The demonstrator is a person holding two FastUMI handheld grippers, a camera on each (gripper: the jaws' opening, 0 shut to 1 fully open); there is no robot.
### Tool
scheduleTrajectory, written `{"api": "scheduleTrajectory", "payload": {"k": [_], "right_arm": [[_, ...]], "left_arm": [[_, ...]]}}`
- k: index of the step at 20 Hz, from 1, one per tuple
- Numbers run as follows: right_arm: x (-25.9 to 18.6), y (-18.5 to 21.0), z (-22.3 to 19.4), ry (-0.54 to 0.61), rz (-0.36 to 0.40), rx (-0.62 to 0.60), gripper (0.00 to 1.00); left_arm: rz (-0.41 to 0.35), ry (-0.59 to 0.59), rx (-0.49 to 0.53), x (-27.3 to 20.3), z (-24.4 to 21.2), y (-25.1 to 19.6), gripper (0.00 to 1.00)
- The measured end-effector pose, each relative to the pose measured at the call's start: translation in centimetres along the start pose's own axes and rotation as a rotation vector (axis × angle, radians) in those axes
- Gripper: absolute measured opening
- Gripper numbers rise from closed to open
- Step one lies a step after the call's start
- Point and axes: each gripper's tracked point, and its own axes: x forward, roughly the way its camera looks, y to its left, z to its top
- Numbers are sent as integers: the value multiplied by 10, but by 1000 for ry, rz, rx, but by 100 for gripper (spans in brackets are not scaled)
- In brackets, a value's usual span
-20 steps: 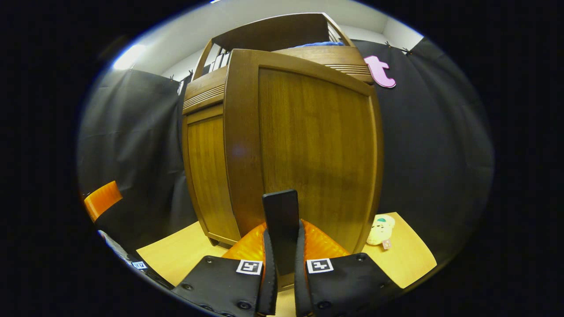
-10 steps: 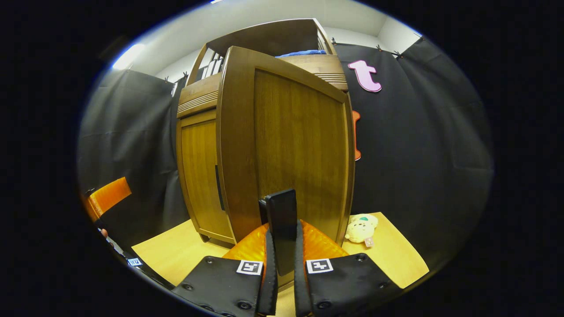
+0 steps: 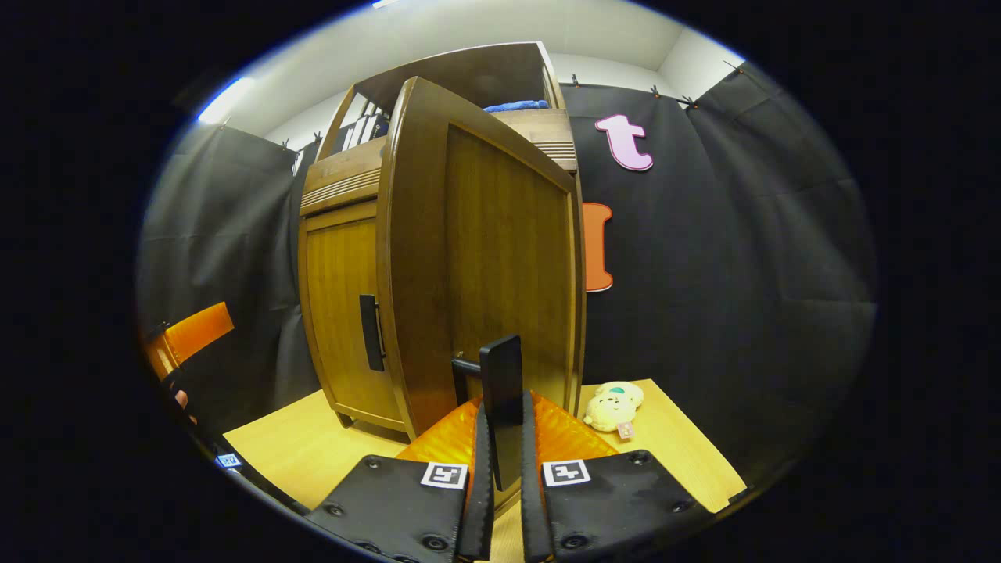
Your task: Open the right door of the double-door shoe cabinet with the right hand, and open the left door with the left hand.
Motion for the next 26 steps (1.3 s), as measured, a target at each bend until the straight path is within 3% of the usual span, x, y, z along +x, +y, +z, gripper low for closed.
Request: {"api": "scheduleTrajectory", "payload": {"k": [1,2,5,7,8,9,10,11,12,13,19,20,21,22,23,24,25,26], "right_arm": [[0,-1,1,-1,-8,-2,24],[1,-4,1,-2,-19,-6,27],[-5,-21,2,6,-66,-25,17],[-7,-33,0,10,-106,-42,21],[-8,-38,1,9,-128,-44,17],[-8,-46,1,3,-158,-41,27],[-10,-49,3,-2,-170,-22,27],[-9,-48,3,-4,-157,10,10],[-5,-46,5,-9,-154,32,23],[-5,-46,7,-13,-148,32,10],[-4,-55,5,-5,-52,3,8],[-4,-54,5,-2,-38,12,8],[-4,-53,5,3,-25,21,9],[-4,-53,5,7,-13,27,20],[-5,-53,5,13,-5,32,9],[-5,-53,3,15,3,36,9],[-5,-53,4,14,9,37,0],[-4,-52,4,13,14,39,10]], "left_arm": [[-4,-2,-4,0,0,-1,95],[-6,-3,-5,1,-1,-3,92],[-9,-4,-9,2,-3,-3,92],[1,-7,-13,2,-3,0,95],[5,-10,-17,2,-4,1,92],[9,-11,-20,3,-3,2,92],[12,-10,-24,3,-4,3,92],[12,-7,-28,4,-5,3,92],[12,-4,-31,4,-7,2,92],[13,-3,-32,5,-8,3,92],[18,-1,-42,9,-10,6,98],[19,-1,-43,10,-9,7,92],[23,-2,-44,9,-10,9,92],[26,-2,-46,10,-9,11,92],[27,0,-50,11,-9,12,92],[27,1,-53,11,-9,13,93],[27,2,-53,10,-9,13,93],[29,1,-52,10,-9,14,94]]}}
